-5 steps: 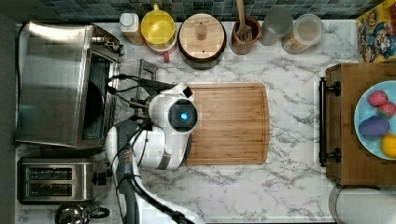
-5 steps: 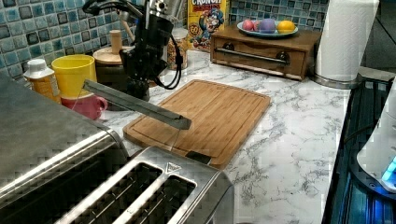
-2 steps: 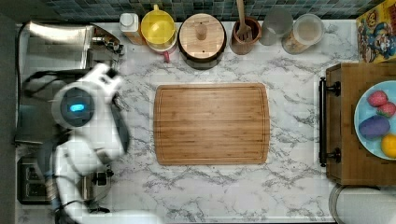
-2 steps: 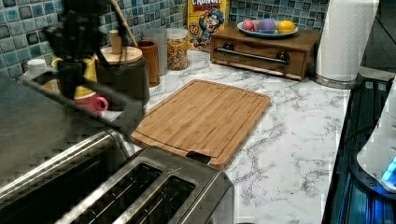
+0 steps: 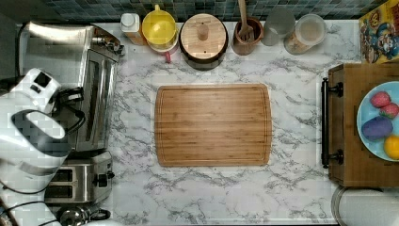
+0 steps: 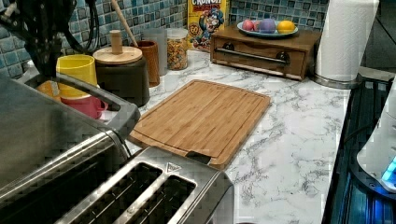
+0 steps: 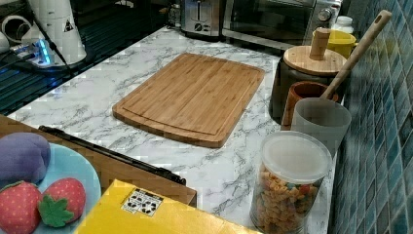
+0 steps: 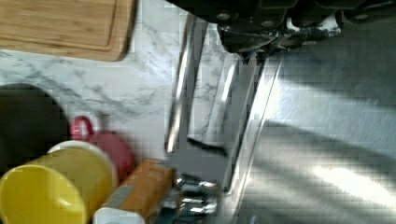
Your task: Close the oven.
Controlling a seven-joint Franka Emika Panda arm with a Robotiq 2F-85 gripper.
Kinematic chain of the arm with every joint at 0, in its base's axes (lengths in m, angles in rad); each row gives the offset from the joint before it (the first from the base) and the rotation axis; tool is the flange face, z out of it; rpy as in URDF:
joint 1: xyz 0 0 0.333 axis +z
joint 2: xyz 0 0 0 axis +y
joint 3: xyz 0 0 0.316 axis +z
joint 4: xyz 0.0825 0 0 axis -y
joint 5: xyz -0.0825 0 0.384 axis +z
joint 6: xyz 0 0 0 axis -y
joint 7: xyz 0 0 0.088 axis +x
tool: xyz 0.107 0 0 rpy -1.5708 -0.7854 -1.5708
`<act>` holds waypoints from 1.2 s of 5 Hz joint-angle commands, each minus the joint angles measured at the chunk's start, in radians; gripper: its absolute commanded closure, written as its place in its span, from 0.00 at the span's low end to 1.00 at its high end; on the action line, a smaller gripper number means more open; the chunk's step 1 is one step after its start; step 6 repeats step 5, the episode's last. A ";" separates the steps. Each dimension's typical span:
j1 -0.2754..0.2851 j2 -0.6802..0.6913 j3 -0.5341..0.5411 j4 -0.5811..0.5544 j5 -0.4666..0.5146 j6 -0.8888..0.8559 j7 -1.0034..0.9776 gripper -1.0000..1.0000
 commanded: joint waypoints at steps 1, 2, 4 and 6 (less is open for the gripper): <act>0.052 -0.046 0.005 0.142 0.009 -0.033 0.076 1.00; 0.065 -0.048 -0.011 0.141 0.015 -0.031 0.073 1.00; 0.059 -0.047 -0.003 0.141 0.012 -0.032 0.075 1.00; 0.050 -0.046 0.008 0.142 0.007 -0.033 0.077 1.00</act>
